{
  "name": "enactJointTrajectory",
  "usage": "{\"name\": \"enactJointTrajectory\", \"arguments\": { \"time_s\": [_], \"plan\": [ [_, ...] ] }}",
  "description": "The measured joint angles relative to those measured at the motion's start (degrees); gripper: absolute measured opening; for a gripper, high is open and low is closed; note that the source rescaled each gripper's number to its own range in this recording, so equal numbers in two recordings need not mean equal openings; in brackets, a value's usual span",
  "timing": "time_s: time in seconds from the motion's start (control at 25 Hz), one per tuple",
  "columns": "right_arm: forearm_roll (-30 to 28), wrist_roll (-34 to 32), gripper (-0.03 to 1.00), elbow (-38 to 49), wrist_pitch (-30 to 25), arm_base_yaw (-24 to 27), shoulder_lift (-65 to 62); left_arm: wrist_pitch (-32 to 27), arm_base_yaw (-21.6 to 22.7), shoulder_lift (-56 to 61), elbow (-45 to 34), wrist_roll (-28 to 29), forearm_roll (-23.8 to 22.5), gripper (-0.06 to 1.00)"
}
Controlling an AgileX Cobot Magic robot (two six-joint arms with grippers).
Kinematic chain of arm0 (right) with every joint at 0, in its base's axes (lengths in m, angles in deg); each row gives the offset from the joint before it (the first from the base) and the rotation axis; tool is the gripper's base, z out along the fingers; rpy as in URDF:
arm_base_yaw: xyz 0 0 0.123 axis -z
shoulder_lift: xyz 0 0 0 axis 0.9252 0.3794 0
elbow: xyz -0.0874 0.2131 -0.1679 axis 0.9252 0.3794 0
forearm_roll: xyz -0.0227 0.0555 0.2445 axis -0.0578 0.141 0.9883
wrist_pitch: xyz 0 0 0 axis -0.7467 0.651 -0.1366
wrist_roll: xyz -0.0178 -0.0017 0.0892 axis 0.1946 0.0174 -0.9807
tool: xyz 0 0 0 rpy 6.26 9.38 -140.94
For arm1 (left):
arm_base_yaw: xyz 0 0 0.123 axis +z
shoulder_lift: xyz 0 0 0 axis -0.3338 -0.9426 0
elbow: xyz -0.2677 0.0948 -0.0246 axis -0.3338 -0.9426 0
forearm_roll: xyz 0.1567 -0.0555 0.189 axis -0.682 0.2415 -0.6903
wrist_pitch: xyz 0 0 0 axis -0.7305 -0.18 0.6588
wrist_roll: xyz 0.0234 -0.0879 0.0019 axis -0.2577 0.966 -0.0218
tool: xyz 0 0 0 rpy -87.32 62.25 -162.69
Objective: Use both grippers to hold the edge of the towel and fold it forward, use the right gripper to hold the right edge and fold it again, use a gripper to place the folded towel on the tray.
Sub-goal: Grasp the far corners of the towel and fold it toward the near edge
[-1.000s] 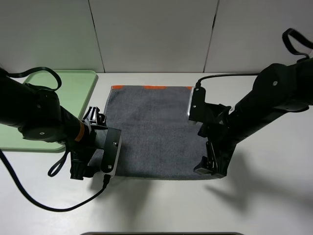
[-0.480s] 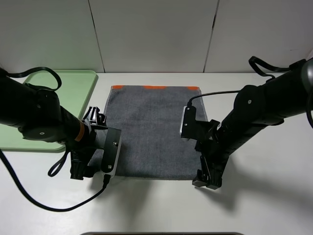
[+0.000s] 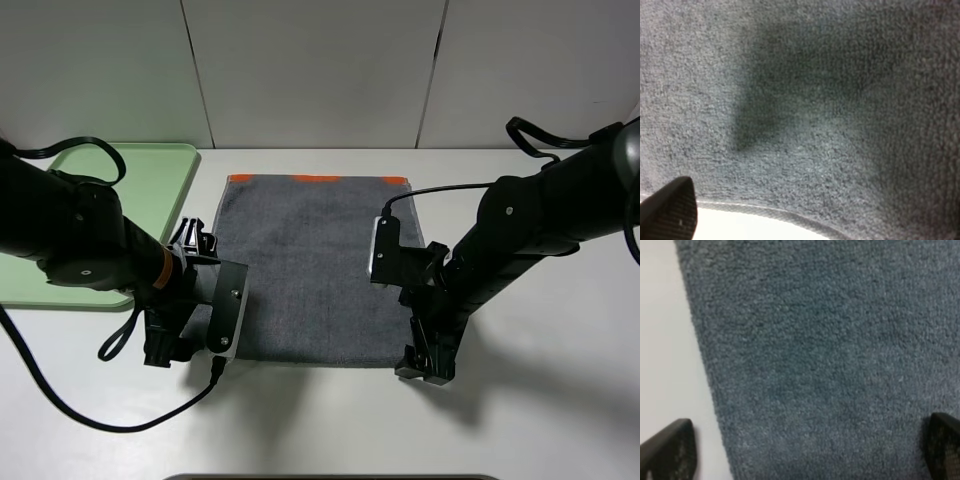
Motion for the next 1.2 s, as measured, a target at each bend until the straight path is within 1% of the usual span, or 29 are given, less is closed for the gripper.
{"name": "enactJointTrajectory", "arguments": {
  "time_s": [0.16, 0.32, 0.6, 0.64, 0.72, 0.76, 0.84, 1.0, 1.16, 1.2],
  "plan": [
    [-0.1, -0.2, 1.00, -0.1, -0.3, 0.0, 1.8, 0.0, 0.0, 0.0, 0.0, 0.0, 0.0, 0.89],
    [0.2, -0.2, 0.99, -0.5, -0.8, 0.0, 2.9, 0.0, 0.0, 0.0, 0.0, 0.0, 0.0, 0.82],
    [0.3, -0.4, 0.98, -0.7, -1.1, 0.0, 3.4, 0.0, 0.0, 0.0, 0.0, 0.0, 0.1, 0.79],
    [0.3, -0.4, 0.96, -0.7, -1.1, 0.0, 3.4, 0.1, 0.0, 0.0, 0.0, 0.0, 0.1, 0.78],
    [0.5, -0.4, 0.88, -0.7, -0.7, 0.0, 3.5, 0.3, 0.0, 0.0, 0.0, 0.0, 0.2, 0.74],
    [0.6, -0.4, 0.83, -0.7, -0.6, 0.0, 3.5, 0.3, 0.0, 0.0, 0.0, 0.0, 0.2, 0.70],
    [0.7, -0.4, 0.69, -0.7, -0.3, 0.0, 3.6, 0.4, 0.0, 0.0, 0.0, 0.0, 0.2, 0.61],
    [0.8, -0.4, 0.48, -0.8, 0.0, 0.0, 3.7, 0.4, 0.0, 0.0, 0.0, 0.0, 0.2, 0.39],
    [0.7, -0.4, 0.33, -0.8, 0.1, 0.0, 3.7, 0.5, 0.0, 0.0, 0.0, 0.0, 0.2, 0.19],
    [0.6, -0.4, 0.27, -0.8, 0.1, 0.0, 3.7, 0.5, 0.0, 0.0, 0.0, 0.0, 0.2, 0.14]
  ]
}}
